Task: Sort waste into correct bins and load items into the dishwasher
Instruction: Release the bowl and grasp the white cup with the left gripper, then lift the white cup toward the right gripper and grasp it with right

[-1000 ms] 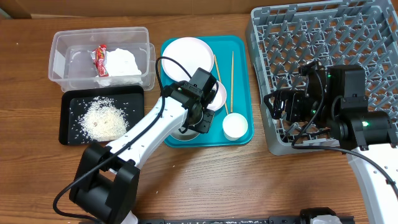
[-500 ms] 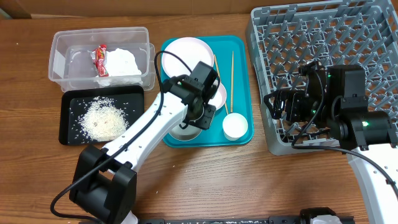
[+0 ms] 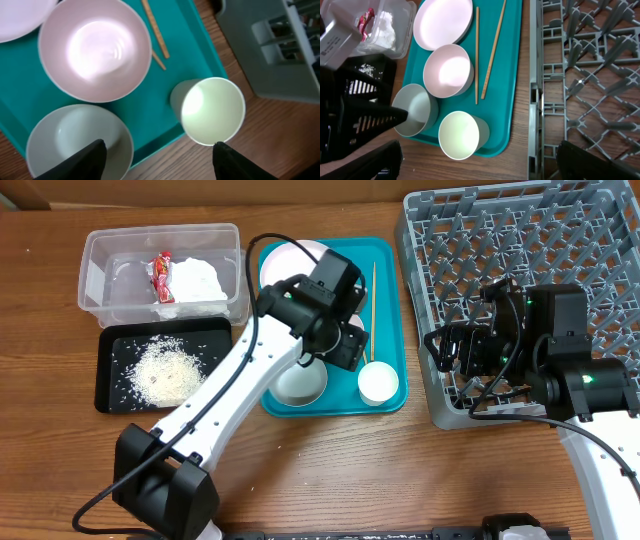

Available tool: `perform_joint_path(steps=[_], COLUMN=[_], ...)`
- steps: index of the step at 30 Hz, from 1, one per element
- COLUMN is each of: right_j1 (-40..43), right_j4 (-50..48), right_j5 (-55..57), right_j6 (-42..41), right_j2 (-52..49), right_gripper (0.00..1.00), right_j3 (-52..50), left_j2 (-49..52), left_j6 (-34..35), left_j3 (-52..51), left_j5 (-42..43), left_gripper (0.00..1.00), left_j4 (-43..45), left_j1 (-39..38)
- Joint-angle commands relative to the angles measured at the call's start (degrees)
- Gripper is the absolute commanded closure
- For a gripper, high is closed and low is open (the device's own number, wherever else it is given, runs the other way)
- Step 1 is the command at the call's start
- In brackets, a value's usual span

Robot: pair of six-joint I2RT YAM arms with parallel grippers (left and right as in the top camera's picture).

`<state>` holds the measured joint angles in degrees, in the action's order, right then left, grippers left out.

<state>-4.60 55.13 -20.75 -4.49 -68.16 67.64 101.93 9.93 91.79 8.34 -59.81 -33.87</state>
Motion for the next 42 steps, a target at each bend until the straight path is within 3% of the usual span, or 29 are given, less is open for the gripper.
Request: perform_joint_path(steps=[1,7,12,22,27,30,33,35,42], right_j1=[-0.17,-0.17,-0.17,-0.17,-0.17,-0.17,-0.17,-0.17,-0.17], right_j4=[-0.35,-0.33,0.11,0.28,0.26,0.33,0.28,-0.15,-1.68], right_j5=[-0.35,-0.35,-0.35,-0.35,-0.35,-0.39,-0.42,-1.84,-12.90], right_j6=[-0.24,-0.24,-0.24,-0.24,-0.24,-0.26,-1.64,-4.85,-4.04], right_j2=[-0.13,-0.13,-0.13,-0.13,-0.13,-0.13,-0.13,-0.57,-5.05], right_gripper=[0.00,0.00,0.00,0.00,0.00,0.00,0.00,0.00,0.00], right_j3=[1.01,1.01,1.01,1.01,1.01,1.01,1.01,1.01,1.01], left_j2=[1.03,6.14,9.68,14.99,14.97,14.95,14.95,14.93,14.80], left_j6=[-1.62,-3.30,-3.52,0.52,2.23,2.97,2.67,0.15,-14.67], left_j3=[1.38,1.38,1.38,1.38,1.40,2.36,5.68,8.37,12.02], left_j5=[1.81,2.19,2.12,1.84,2.25,3.91,9.90,18.21,49.92], left_gripper=[0.28,0.20,0.21,0.59,0.96,0.96,0.96,0.96,0.96], left_j4=[0.70,0.74,0.72,1.03,1.68,-0.02,-4.02,-6.95,-13.57], left_j1=[-2.10,-5.33,-5.81,-5.31,-5.27,-3.76,-0.63,2.36,13.75])
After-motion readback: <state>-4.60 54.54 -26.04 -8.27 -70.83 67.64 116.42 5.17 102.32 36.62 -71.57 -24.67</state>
